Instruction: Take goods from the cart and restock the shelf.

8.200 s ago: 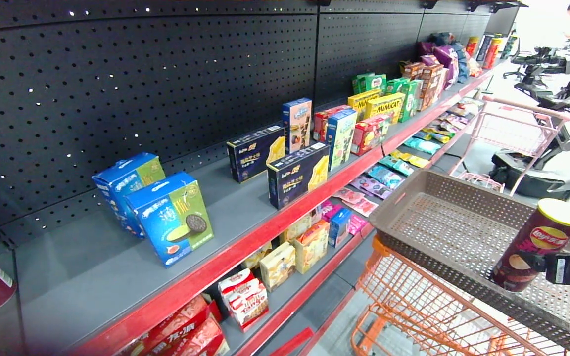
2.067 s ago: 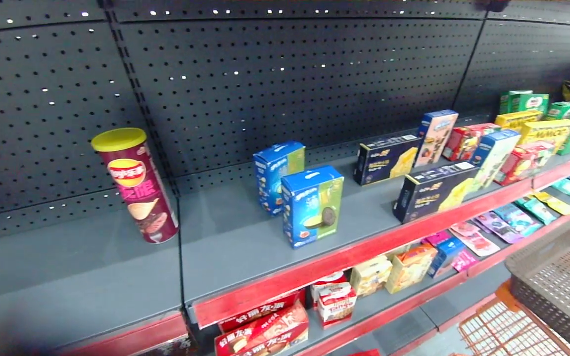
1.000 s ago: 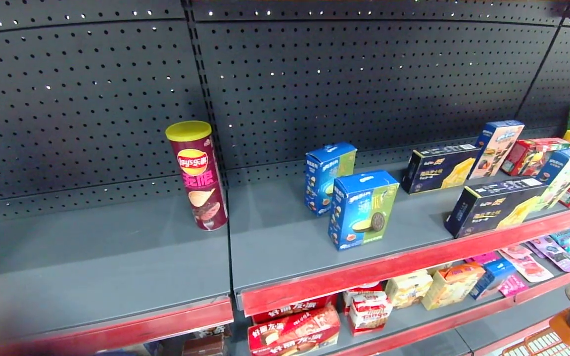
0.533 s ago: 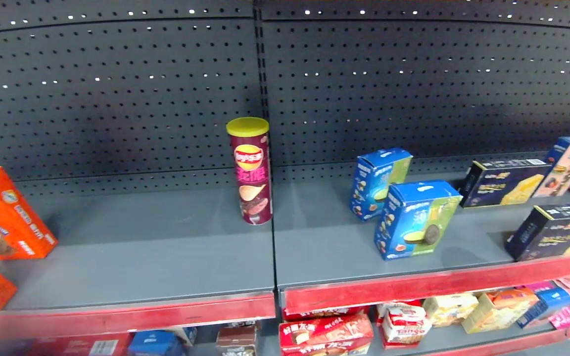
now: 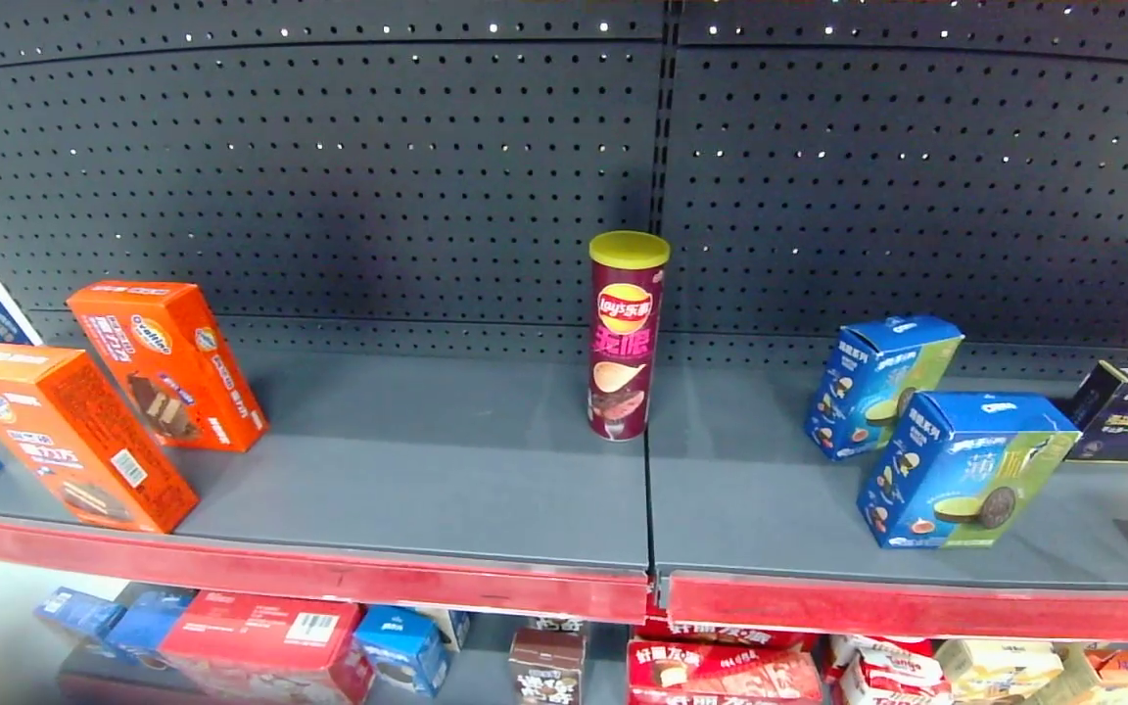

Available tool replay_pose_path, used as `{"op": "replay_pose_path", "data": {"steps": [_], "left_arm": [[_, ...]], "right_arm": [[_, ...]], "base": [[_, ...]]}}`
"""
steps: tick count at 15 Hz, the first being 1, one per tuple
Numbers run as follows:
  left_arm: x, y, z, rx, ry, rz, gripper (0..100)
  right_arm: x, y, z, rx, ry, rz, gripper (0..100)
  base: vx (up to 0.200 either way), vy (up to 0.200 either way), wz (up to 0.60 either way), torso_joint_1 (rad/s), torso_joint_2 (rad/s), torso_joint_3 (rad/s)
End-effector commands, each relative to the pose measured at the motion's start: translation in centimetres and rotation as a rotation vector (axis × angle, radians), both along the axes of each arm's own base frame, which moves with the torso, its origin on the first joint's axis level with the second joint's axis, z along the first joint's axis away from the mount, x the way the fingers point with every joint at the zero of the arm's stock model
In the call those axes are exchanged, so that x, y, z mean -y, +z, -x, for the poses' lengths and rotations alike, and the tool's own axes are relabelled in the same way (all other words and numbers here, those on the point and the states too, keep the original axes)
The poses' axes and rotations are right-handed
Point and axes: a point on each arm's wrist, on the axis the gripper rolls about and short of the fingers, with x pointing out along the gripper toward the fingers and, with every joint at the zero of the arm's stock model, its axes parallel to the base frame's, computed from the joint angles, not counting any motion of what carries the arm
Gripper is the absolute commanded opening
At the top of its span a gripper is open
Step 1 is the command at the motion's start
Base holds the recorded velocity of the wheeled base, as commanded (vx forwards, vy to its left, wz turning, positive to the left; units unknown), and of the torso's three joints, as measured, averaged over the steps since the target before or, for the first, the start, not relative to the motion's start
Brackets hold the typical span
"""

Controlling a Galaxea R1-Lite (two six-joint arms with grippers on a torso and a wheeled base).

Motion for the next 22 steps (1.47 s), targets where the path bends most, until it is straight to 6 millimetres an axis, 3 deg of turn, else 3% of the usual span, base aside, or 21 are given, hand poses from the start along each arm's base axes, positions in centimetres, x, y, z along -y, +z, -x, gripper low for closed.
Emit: {"op": "replay_pose_path", "data": {"steps": [1,6,10,14,19,21,22], "left_arm": [[0.0,0.0,0.0,-0.001,0.0,0.0,100],[0.0,0.0,0.0,0.0,0.0,0.0,100],[0.0,0.0,0.0,0.0,0.0,0.0,100],[0.0,0.0,0.0,0.0,0.0,-0.002,100],[0.0,0.3,-0.1,-0.014,-0.011,-0.018,100],[0.1,4.5,-0.8,-0.044,-0.09,-0.018,100],[0.2,8.8,-2.6,-0.077,-0.099,-0.015,100]], "right_arm": [[0.1,0.2,0.0,0.009,-0.008,-0.004,0],[0.7,0.5,1.1,0.073,-0.134,-0.164,0],[1.5,0.4,2.9,0.12,-0.25,-0.195,0],[1.6,0.3,3.3,0.117,-0.261,-0.194,0],[1.8,0.3,5.3,0.144,-0.305,-0.194,0],[1.8,0.8,7.3,0.141,-0.319,-0.193,0],[1.7,1.3,9.2,0.112,-0.334,-0.188,0]], "base": [[0.0,0.0,0.0,0.0,0.0,0.0],[0.0,0.0,0.0,0.0,0.0,0.0],[0.0,0.0,0.0,0.0,0.0,0.0],[0.0,0.0,0.0,0.0,0.0,0.0],[0.0,0.0,0.0,0.0,0.0,0.0],[0.0,0.0,0.0,0.0,0.0,0.0],[0.0,0.0,0.0,0.0,0.0,0.0]]}}
